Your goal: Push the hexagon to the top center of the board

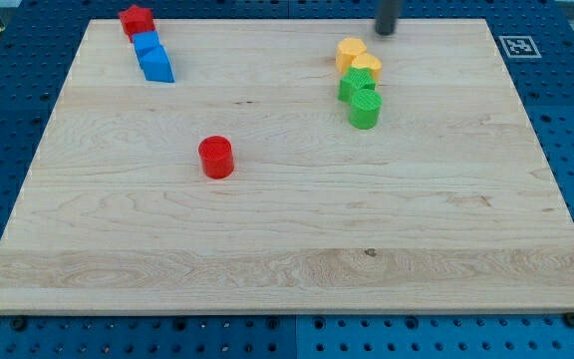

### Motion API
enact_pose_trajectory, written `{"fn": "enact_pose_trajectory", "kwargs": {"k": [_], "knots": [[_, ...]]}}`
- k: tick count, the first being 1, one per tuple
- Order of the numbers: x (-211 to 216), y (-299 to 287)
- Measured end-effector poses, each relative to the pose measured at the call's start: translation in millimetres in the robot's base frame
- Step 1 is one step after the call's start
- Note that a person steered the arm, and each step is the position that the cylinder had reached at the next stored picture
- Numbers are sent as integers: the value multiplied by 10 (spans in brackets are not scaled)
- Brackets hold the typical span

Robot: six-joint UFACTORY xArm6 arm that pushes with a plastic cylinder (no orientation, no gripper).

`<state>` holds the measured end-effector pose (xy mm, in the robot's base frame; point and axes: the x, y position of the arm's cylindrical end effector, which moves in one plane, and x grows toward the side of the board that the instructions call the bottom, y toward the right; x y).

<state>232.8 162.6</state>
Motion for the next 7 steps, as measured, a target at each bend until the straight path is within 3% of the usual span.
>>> {"fn": "enact_pose_trajectory", "kwargs": {"k": [1,2,4,7], "knots": [[440,113],[632,-239],[487,-1495],[696,-230]]}}
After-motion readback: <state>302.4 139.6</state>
